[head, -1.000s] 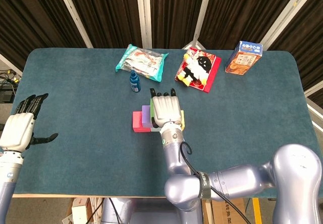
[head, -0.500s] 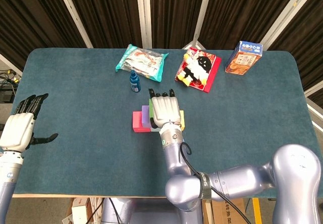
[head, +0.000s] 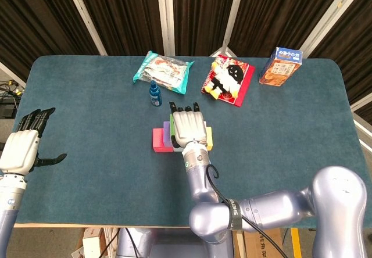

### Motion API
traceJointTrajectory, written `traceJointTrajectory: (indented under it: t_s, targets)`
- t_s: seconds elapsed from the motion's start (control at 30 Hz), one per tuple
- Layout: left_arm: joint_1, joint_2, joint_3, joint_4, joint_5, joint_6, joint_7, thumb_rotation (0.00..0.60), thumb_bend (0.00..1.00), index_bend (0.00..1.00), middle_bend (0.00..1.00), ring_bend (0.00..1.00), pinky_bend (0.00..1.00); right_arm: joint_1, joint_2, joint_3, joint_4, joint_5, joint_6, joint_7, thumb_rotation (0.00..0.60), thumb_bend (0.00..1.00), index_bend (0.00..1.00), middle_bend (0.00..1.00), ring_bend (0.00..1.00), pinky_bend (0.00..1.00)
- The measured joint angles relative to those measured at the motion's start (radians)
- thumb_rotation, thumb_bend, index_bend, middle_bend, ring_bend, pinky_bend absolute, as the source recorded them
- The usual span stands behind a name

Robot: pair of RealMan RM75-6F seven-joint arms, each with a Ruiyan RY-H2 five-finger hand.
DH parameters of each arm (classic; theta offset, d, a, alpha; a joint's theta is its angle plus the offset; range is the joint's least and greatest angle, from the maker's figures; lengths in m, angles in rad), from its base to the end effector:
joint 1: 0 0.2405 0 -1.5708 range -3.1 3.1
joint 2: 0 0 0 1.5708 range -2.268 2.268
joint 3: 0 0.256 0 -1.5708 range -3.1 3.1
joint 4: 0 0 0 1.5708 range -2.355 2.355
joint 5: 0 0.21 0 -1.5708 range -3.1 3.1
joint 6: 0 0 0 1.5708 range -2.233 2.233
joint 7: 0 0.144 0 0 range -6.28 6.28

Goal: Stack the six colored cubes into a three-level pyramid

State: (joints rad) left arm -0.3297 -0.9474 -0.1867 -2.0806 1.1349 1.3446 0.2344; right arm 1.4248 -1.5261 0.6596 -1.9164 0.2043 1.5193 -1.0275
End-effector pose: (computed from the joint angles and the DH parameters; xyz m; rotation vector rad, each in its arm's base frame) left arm -0.2081 0.2505 0.1785 -1.3521 -1.0306 -0.9775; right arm 0.0830 -0.3399 0.0376 1.6503 -1.1952 0.7219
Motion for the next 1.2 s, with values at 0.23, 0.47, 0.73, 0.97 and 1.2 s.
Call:
traceJointTrajectory:
  t_s: [0.23, 0.47, 0.73, 0.97, 1.2]
  targets:
    - [-0.001, 0.000, 0.001, 0.000, -0.001, -0.003, 0.001, 0.600, 0.12, 0.00, 0.07, 0.04, 0.06, 0.004, -0.006, -0.003, 0.005, -0.010, 0.008, -0.005, 0.600, 0.46, 0.00, 0.35, 0.17, 0.00]
    - [-0.001, 0.000, 0.001, 0.000, -0.002, -0.002, 0.000, 0.600, 0.12, 0.00, 0.07, 0.04, 0.06, 0.003, -0.011, -0.009, 0.007, -0.011, 0.009, -0.014, 0.600, 0.46, 0.00, 0.35, 0.16, 0.00]
    - [-0.001, 0.000, 0.000, 0.001, -0.003, -0.002, 0.000, 0.600, 0.12, 0.00, 0.07, 0.04, 0.06, -0.001, -0.013, -0.010, 0.007, -0.017, 0.010, -0.017, 0.600, 0.46, 0.00, 0.35, 0.16, 0.00]
    - [-0.001, 0.000, 0.001, 0.001, -0.002, -0.001, -0.001, 0.600, 0.12, 0.00, 0.07, 0.04, 0.06, 0.002, -0.011, 0.002, 0.001, -0.016, 0.018, -0.022, 0.600, 0.46, 0.00, 0.35, 0.16, 0.00]
    - [-0.001, 0.001, 0.000, 0.001, -0.001, 0.000, -0.003, 0.600, 0.12, 0.00, 0.07, 0.04, 0.06, 0.006, -0.006, 0.009, -0.007, -0.019, 0.030, -0.029, 0.600, 0.46, 0.00, 0.35, 0.16, 0.00]
